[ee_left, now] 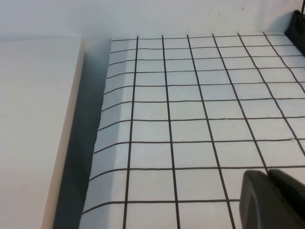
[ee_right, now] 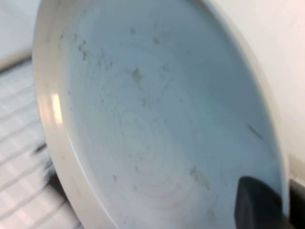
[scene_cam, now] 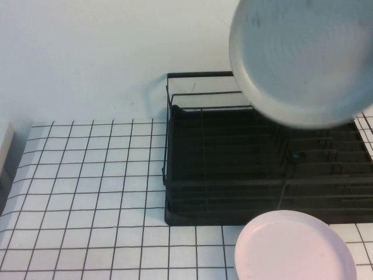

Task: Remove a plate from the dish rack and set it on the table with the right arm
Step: Place the plate from the table

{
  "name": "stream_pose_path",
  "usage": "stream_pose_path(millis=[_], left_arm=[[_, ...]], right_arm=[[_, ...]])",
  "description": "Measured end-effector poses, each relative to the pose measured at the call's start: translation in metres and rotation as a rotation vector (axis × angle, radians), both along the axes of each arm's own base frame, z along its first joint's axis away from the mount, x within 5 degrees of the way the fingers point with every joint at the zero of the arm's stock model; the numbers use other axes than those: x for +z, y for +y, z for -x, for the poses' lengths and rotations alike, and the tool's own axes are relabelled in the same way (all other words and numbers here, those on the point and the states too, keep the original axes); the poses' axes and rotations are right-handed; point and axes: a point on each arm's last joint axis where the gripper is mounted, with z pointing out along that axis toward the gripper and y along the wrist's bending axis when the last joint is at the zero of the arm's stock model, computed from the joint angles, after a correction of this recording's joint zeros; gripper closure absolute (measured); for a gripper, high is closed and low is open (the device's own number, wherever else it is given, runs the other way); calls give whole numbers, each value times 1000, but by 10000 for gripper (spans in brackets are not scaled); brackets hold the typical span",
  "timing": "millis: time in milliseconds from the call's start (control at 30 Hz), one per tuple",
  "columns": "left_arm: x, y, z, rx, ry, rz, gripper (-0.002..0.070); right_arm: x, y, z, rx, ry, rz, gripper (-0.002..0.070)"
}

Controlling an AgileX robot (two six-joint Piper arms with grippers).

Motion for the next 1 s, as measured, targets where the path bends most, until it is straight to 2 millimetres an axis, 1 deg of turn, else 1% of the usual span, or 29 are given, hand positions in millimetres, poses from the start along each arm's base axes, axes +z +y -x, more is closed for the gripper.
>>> stream_pose_path(millis=[67,100,133,200,267,367,400,467,567,633,667,733,933,1000], left_arm=[[0,0,0,0,0,0,678],[0,0,0,0,0,0,678],[0,0,0,0,0,0,678],[0,0,0,0,0,0,678],[0,0,0,0,0,0,678],[0,0,0,0,0,0,678],[0,0,0,0,0,0,678],[0,0,0,0,0,0,678],[0,0,0,0,0,0,678],[0,0,0,0,0,0,678],[0,0,0,0,0,0,678],[0,0,0,0,0,0,678],[0,0,0,0,0,0,678],[0,0,0,0,0,0,678]], right_arm=[[-13,-2,15,0,199,50,616],[-21,-4,18,-4,273,75,616],[-34,-7,21,-14,365,113,616],[-53,-10,22,-30,462,152,616],[-79,-11,24,-35,564,168,616],[-119,-12,32,-30,705,168,616],[-129,-12,35,-33,732,165,616],[-156,-12,37,-62,775,149,616],[-189,-14,41,-126,791,129,616],[-206,-15,44,-156,781,130,616],[-212,-16,44,-160,767,137,616],[-217,-17,44,-165,744,147,616],[-217,-17,38,-195,666,124,615],[-217,-17,37,-200,658,111,603]])
